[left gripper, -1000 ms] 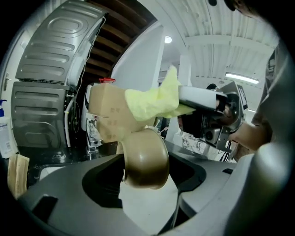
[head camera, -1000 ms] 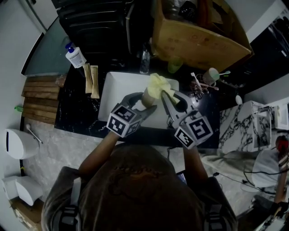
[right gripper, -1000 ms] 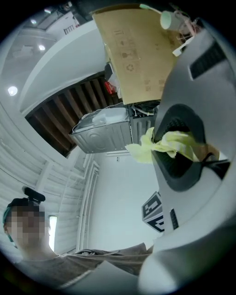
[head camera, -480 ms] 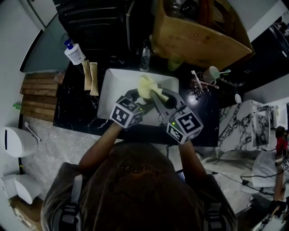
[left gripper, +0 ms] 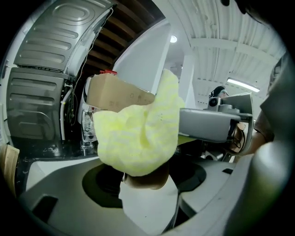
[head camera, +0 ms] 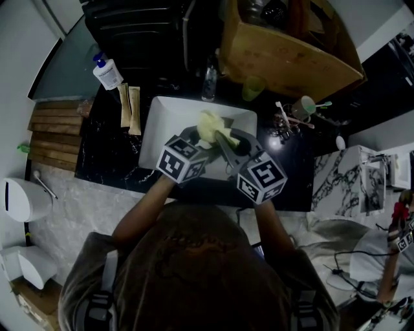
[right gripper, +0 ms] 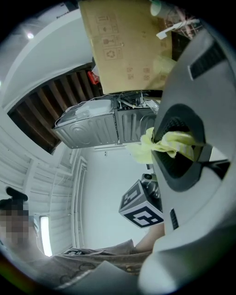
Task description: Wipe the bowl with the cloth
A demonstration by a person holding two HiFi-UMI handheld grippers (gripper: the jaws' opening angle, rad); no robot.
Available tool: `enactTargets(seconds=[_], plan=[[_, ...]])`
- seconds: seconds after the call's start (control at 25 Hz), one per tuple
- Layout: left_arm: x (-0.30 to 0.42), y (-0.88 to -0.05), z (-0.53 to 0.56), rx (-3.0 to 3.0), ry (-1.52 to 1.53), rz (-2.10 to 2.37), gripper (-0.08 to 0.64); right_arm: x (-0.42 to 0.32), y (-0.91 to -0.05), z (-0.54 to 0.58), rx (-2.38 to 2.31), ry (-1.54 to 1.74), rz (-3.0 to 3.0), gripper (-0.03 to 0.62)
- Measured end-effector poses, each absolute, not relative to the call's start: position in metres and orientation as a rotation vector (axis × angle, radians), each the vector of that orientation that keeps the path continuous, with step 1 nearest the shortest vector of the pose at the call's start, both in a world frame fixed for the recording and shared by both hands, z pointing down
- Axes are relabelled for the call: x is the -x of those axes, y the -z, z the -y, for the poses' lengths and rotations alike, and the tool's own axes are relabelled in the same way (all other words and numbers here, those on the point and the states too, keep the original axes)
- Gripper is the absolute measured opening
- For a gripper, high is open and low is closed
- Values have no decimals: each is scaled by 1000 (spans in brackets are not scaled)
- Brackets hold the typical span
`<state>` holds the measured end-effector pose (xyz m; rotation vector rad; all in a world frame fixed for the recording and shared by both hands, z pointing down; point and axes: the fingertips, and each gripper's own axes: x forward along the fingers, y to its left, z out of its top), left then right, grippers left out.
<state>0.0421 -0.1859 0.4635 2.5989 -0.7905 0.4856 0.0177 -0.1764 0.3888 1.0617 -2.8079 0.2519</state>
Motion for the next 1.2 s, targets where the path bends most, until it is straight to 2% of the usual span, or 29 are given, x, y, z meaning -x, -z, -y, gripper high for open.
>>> enactTargets(seconds=[1.2], plan=[[-32, -453, 179, -2602, -411, 783, 285, -27, -394, 201, -1074, -197, 2758, 28]])
